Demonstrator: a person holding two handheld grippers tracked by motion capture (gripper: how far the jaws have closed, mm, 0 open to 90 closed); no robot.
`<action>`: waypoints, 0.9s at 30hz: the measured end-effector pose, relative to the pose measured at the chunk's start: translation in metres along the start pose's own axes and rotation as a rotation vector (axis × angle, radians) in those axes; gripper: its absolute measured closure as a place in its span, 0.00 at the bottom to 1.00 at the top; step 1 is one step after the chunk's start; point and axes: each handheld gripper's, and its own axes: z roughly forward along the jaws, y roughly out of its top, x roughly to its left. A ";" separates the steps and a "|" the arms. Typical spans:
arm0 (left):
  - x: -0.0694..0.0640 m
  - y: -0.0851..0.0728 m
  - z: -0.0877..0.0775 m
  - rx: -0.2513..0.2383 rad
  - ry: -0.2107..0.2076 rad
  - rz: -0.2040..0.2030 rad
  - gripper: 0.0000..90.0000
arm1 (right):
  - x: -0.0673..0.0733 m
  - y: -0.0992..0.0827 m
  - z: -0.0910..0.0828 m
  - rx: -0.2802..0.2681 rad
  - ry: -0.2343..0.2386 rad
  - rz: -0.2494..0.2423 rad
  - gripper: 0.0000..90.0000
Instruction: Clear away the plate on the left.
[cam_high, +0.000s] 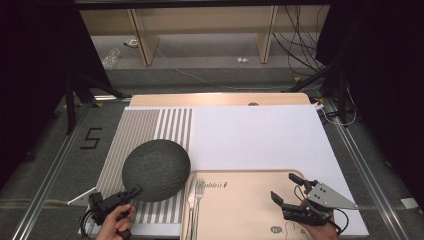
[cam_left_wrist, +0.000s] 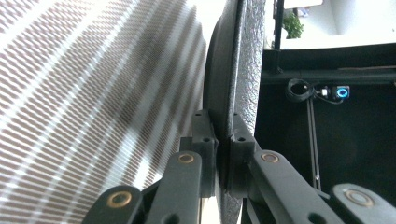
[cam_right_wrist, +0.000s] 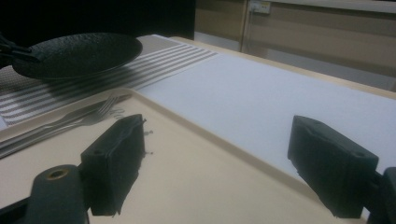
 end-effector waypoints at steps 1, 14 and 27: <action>-0.001 -0.001 0.001 0.007 -0.008 0.004 0.94 | 0.000 0.000 0.000 -0.001 0.000 0.000 0.22; -0.013 -0.021 0.015 0.107 -0.058 0.026 0.94 | 0.000 0.000 0.001 -0.002 0.001 0.002 0.22; -0.022 -0.040 0.028 0.214 -0.089 0.053 0.94 | -0.001 0.000 0.000 0.000 -0.002 0.007 0.22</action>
